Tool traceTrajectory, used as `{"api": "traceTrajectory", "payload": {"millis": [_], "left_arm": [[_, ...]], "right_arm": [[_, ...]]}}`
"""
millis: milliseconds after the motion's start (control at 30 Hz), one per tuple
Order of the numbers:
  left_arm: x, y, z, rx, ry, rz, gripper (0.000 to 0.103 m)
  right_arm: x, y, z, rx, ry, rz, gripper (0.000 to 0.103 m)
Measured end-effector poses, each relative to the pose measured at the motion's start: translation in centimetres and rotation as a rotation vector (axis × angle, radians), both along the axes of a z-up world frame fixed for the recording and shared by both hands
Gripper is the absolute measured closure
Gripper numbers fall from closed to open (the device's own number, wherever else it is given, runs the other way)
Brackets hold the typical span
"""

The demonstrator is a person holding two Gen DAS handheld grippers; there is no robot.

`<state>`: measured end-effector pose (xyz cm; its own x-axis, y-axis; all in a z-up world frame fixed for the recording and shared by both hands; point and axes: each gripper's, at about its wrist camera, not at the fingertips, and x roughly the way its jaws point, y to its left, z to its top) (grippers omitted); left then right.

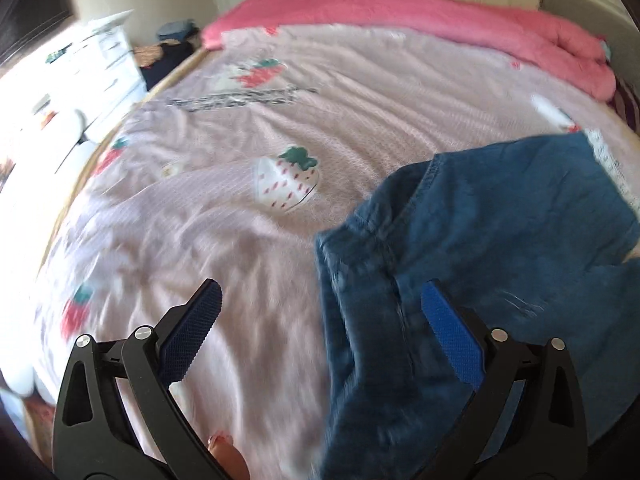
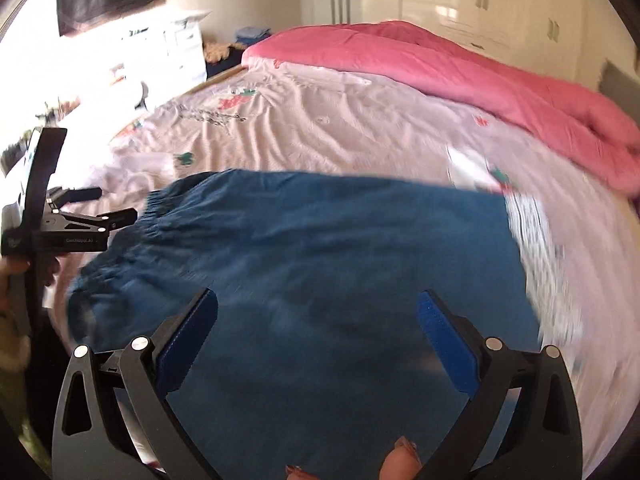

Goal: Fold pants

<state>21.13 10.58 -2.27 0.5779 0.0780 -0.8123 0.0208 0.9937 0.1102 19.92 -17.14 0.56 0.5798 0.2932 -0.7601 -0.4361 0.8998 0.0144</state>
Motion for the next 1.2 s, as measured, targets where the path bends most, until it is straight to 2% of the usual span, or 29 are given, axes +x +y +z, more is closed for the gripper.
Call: {"api": "traceTrajectory", "payload": {"millis": [133, 233, 333, 433, 500, 600, 667, 700, 733, 767, 800, 867, 933, 1033, 1200], "left_arm": [[2.6, 0.3, -1.1, -0.092, 0.029, -0.05, 0.009], [3.7, -0.2, -1.8, -0.077, 0.031, -0.087, 0.023], [4.7, -0.5, -2.8, -0.094, 0.061, -0.142, 0.043], [4.9, -1.0, -3.1, -0.072, 0.053, -0.188, 0.054], [5.0, -0.9, -3.3, -0.069, 0.046, -0.199, 0.065], [5.5, -0.5, -3.4, -0.113, 0.054, -0.207, 0.071], [5.5, -0.2, -3.3, -0.131, 0.054, -0.215, 0.073], [5.5, -0.1, -3.2, -0.138, 0.054, -0.215, 0.073], [5.4, 0.0, -3.1, -0.15, 0.05, -0.216, 0.074], [5.3, 0.2, -2.8, -0.169, 0.044, -0.22, 0.074], [5.3, 0.3, -2.7, -0.176, 0.04, -0.218, 0.074], [5.0, 0.7, -2.2, -0.199, 0.032, -0.212, 0.074], [4.5, 0.9, -1.6, -0.204, 0.013, -0.215, 0.074], [3.1, 1.0, -0.1, -0.216, -0.031, -0.233, 0.074], [-0.2, 0.5, 3.3, -0.218, -0.129, -0.29, 0.074]], "right_arm": [[5.2, 1.0, -0.4, -0.05, 0.019, 0.059, 0.004], [8.7, 2.3, -0.8, -0.083, 0.037, 0.152, 0.004], [11.7, 4.1, -1.4, -0.143, 0.041, 0.242, 0.004], [14.0, 5.8, -2.4, -0.208, 0.057, 0.307, 0.004], [14.9, 7.2, -3.3, -0.258, 0.063, 0.368, 0.004], [16.3, 8.7, -4.6, -0.32, 0.076, 0.422, 0.004], [17.1, 9.3, -5.4, -0.31, 0.105, 0.456, 0.007], [17.3, 9.7, -5.6, -0.304, 0.108, 0.47, 0.014], [17.2, 10.1, -5.8, -0.298, 0.118, 0.489, 0.044], [17.0, 10.5, -6.0, -0.297, 0.134, 0.513, 0.064], [16.7, 10.7, -6.1, -0.297, 0.137, 0.527, 0.071], [15.4, 10.9, -5.7, -0.307, 0.111, 0.545, 0.091], [14.5, 10.4, -4.7, -0.262, 0.107, 0.527, 0.101], [12.0, 8.7, -2.2, -0.188, 0.057, 0.508, 0.101], [5.8, 6.8, 1.2, -0.138, -0.015, 0.482, 0.101]]}}
